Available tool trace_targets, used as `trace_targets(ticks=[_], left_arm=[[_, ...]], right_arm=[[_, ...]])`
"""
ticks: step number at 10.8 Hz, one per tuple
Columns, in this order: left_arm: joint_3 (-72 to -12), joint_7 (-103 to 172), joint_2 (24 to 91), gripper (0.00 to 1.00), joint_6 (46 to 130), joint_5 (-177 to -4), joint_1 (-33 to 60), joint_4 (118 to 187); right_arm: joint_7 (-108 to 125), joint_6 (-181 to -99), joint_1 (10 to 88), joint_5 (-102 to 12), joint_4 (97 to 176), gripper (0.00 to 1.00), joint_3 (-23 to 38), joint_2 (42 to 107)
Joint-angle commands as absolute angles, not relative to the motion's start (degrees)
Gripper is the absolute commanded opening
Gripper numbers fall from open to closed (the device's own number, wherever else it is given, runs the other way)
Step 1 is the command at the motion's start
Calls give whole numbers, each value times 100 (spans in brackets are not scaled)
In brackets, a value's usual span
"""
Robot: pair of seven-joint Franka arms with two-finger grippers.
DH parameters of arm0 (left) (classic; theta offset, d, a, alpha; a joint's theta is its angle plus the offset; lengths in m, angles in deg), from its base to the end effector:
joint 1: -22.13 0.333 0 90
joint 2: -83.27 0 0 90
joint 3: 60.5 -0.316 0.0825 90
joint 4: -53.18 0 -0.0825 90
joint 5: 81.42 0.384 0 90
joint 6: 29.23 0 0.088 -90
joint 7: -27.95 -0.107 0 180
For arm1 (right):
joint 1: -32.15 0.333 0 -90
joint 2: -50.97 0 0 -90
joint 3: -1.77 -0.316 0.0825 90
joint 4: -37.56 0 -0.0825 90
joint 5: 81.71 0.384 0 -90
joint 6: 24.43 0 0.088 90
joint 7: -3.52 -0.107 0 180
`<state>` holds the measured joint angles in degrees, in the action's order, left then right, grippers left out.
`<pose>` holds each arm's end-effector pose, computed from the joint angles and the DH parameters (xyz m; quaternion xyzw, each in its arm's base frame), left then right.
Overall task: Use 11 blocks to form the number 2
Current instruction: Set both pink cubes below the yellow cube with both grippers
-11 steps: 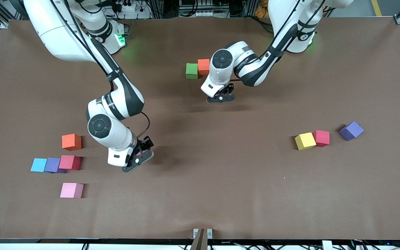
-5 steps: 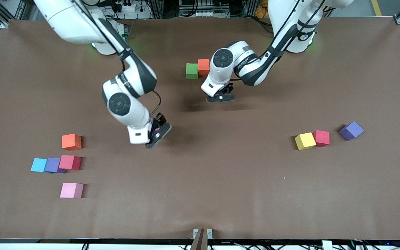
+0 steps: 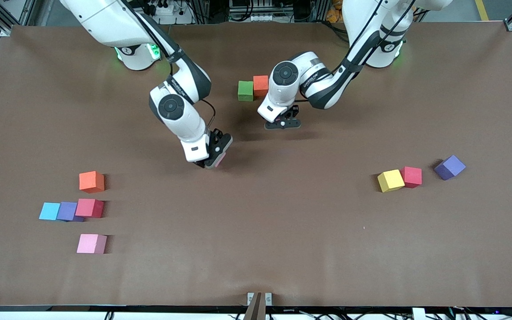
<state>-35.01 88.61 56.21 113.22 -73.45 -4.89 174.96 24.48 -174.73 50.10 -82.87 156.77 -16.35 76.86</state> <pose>0.3441 -0.4527 0.2003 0.9973 0.0328 -0.0646 0.0084 0.4862 0.3504 0.2277 -0.8804 -0.4667 -0.0480 0.0685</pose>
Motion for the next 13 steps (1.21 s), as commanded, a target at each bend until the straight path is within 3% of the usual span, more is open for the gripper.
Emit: trace_targets(ticks=[1, 7, 8, 9, 13], left_arm=[[-3440, 9053, 5707, 0, 11421, -7184, -450, 17606], [-3422, 9053, 5681, 0, 11421, -7184, -459, 17606], [-3422, 9053, 5672, 31, 11421, -7184, -459, 17606], [-3413, 9044, 5681, 99, 11421, -7175, -459, 17606], [-3405, 9053, 5699, 100, 11421, -6902, -450, 17649]], right_arm=[[2619, -17508, 5253, -8171, 15903, 19, -1687, 7435], [2804, -17525, 5746, -8233, 16087, 19, -1687, 7347], [2813, -17526, 5755, -8242, 16096, 19, -1687, 7330], [2804, -17526, 5851, -8242, 16096, 19, -1687, 7303], [2813, -17534, 5975, -8242, 16105, 19, -1687, 7242]])
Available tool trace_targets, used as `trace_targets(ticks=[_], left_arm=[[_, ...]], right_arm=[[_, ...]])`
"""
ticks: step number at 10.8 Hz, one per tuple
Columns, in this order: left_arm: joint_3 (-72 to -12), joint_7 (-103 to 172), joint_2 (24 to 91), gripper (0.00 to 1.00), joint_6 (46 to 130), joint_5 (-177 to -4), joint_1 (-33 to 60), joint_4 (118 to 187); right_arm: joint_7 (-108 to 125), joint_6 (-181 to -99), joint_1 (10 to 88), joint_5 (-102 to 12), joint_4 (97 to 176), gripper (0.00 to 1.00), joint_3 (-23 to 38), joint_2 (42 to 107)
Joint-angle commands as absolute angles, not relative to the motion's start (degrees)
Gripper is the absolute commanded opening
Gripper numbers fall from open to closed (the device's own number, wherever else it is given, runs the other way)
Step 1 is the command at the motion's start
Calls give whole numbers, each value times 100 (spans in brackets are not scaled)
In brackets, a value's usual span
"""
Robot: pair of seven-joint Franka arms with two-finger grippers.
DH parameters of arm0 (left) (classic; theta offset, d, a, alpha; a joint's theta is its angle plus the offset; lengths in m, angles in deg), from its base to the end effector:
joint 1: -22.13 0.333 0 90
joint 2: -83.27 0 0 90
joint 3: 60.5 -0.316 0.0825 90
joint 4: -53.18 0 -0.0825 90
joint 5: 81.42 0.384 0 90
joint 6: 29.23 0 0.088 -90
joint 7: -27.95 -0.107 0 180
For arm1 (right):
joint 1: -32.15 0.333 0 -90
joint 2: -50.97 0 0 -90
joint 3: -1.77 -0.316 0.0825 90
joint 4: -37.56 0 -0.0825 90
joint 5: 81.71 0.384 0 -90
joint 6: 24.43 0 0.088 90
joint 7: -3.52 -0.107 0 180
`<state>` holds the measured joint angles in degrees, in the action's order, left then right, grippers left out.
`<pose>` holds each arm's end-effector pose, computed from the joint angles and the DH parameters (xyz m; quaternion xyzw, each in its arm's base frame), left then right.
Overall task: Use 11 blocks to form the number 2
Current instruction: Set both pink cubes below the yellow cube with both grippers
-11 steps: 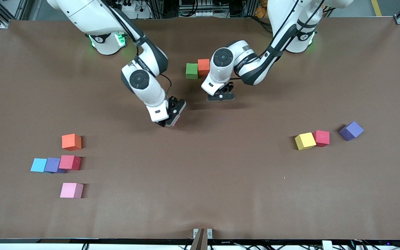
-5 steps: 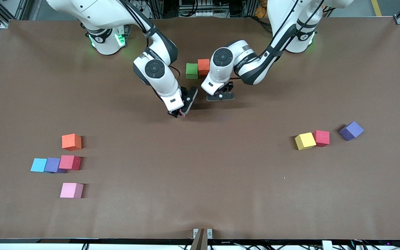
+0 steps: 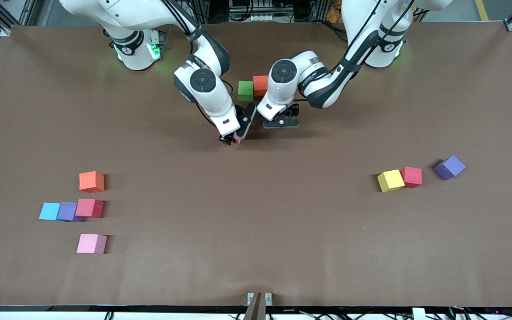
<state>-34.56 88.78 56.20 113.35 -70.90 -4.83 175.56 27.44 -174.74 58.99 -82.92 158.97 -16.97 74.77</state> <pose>0.3379 -0.4528 0.1976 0.9983 0.0125 -0.0564 0.0008 0.4138 0.4195 0.2343 -0.8233 -0.5618 -0.0436 0.0678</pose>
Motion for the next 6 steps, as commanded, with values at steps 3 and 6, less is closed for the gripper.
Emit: trace_targets(ticks=[3, 6], left_arm=[[-3405, 9062, 5909, 100, 11386, -6902, -354, 17649], [-3396, 9062, 6435, 100, 11351, -6902, -82, 17632]], right_arm=[[2813, -17534, 5966, -8242, 16105, 20, -1687, 7242], [2822, -17622, 5975, -8250, 16148, 20, -1687, 7250]])
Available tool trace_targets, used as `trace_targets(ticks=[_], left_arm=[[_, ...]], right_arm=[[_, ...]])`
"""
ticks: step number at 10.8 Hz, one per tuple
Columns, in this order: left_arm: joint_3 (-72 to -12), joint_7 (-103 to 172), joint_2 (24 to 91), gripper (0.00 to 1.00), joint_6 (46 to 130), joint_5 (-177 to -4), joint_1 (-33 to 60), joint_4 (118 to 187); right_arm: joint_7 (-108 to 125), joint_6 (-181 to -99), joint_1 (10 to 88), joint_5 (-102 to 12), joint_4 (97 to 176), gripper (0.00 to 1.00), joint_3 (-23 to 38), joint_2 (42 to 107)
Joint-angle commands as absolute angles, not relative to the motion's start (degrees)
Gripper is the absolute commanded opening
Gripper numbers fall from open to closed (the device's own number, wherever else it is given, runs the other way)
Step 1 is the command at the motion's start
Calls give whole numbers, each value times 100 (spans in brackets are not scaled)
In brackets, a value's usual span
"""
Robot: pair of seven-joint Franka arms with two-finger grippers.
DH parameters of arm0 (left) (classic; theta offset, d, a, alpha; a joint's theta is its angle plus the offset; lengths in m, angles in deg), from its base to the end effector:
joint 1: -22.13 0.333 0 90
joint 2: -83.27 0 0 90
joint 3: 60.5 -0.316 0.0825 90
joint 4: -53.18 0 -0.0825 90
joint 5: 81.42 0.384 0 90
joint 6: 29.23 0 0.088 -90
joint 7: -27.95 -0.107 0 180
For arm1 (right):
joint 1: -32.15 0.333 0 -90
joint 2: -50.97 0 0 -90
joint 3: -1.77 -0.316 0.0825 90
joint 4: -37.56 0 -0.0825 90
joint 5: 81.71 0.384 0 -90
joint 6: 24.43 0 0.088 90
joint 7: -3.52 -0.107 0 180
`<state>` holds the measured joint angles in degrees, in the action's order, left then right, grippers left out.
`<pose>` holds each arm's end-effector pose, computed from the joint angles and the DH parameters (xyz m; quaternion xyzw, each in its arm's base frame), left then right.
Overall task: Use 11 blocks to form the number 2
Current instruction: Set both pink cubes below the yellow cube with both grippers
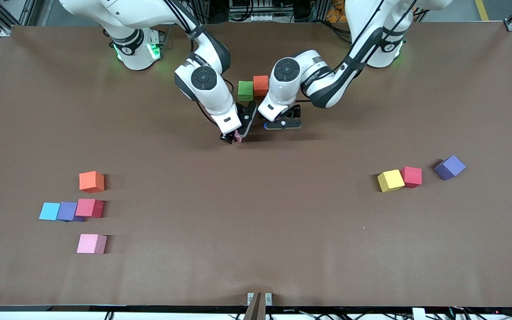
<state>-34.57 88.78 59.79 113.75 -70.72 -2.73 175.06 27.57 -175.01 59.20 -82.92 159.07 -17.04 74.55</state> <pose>0.3641 -0.4458 0.2335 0.9991 0.0296 -0.0230 0.0217 0.4120 0.4216 0.2363 -0.8212 -0.5647 -0.0469 0.0682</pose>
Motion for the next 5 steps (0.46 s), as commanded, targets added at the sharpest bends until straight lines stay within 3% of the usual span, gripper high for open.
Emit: trace_targets(ticks=[1, 5], left_arm=[[-3404, 9131, 6637, 100, 11351, -6902, 24, 17588], [-3440, 8879, 7113, 100, 11333, -6902, 936, 17483]], right_arm=[[2822, -17805, 5984, -8250, 16236, 20, -1687, 7259], [2804, -18035, 6405, -8259, 16325, 20, -1678, 7303]])
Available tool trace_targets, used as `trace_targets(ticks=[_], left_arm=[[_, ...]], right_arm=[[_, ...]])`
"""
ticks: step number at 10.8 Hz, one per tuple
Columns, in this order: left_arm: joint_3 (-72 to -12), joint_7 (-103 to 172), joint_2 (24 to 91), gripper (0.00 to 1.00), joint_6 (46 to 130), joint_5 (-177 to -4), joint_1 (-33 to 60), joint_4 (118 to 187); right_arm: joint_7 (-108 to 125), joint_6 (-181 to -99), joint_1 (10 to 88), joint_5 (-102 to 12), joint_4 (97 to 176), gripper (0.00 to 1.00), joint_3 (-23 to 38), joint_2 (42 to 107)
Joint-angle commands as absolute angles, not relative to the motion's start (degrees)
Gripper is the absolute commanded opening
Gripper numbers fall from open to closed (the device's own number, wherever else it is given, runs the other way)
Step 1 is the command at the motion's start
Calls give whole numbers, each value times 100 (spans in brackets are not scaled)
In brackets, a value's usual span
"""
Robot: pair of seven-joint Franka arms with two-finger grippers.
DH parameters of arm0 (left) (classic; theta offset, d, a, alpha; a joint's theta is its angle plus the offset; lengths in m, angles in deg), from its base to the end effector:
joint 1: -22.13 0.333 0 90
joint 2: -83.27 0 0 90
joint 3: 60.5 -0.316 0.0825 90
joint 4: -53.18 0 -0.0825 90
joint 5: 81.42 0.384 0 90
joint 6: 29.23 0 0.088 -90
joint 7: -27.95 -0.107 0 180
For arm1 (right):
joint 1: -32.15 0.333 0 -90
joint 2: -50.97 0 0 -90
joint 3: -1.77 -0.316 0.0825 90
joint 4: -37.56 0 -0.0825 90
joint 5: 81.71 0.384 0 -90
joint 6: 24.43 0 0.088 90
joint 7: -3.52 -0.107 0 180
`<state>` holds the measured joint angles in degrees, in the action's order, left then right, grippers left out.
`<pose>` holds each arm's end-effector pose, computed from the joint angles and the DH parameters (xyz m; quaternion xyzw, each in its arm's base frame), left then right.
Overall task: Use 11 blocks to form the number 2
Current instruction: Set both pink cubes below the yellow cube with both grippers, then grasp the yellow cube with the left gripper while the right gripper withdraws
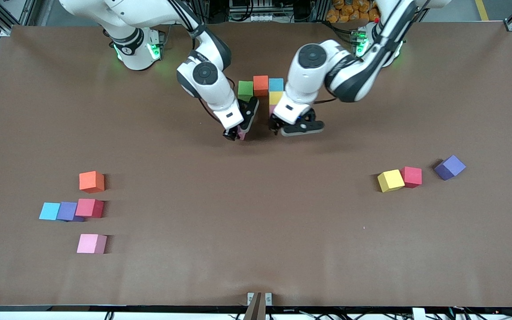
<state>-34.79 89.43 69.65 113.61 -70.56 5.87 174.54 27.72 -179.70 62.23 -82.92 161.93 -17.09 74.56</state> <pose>0.4393 -0.3887 0.3271 0.9906 0.1084 0.0613 0.0573 0.3805 0.4365 0.2254 -0.8045 -0.5863 -0.0606 0.0733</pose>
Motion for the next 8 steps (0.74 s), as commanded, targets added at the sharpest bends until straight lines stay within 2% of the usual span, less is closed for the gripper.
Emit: trace_targets(ticks=[1, 4, 8], left_arm=[[-3509, 8346, 7166, 100, 11333, -6911, 1121, 17474], [-4176, 6669, 7351, 100, 11333, -6981, 1422, 17474], [-5459, 3604, 7272, 100, 11333, -6990, 1440, 17386]], right_arm=[[2804, -18035, 6527, -8320, 16299, 20, -1678, 7312], [2795, -18061, 6765, -8663, 16202, 19, -1678, 7356], [2795, -18473, 7116, -8751, 16140, 19, -1599, 7653]])
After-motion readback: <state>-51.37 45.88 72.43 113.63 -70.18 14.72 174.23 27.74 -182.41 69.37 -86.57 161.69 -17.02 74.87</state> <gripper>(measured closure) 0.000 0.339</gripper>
